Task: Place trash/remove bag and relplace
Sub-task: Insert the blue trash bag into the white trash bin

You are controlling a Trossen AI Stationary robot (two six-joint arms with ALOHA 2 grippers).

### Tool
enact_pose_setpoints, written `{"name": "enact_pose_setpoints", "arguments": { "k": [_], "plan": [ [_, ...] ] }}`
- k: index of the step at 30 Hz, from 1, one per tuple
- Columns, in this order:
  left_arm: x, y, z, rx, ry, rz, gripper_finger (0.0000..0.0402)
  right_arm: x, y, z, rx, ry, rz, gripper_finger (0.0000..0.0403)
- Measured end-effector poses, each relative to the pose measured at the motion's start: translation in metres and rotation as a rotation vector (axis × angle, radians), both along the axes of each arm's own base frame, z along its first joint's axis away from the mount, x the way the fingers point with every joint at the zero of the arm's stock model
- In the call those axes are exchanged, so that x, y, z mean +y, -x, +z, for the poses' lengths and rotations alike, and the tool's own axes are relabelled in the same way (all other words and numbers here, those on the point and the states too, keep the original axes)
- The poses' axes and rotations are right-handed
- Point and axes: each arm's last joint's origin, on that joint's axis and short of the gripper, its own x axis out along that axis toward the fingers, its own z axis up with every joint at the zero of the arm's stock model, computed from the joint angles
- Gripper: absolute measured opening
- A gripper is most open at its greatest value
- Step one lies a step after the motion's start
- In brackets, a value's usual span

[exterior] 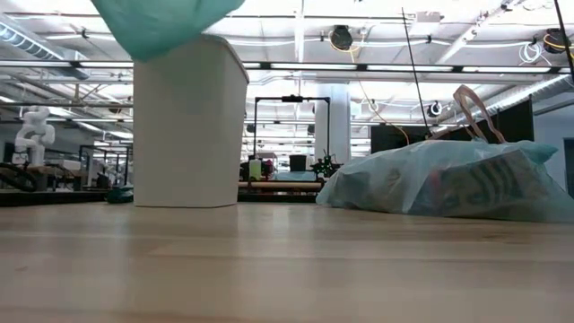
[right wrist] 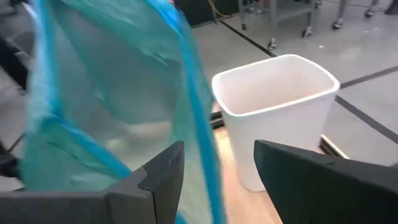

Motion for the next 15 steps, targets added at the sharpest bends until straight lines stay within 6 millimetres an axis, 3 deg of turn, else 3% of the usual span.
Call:
{"name": "enact_pose_setpoints", "arguments": {
  "k": [7, 15],
  "plan": [
    [0.006, 0.021, 0.012, 0.034, -0.047, 0.067, 0.0, -0.024, -0.02, -0.009, 0.011, -0.005, -0.078, 0.0187],
    [0.016, 0.047, 0.022, 0.028, -0.074, 0.072, 0.0, -0.055, -0.056, -0.023, -0.045, -0.081, -0.019, 0.0187]
  ]
}}
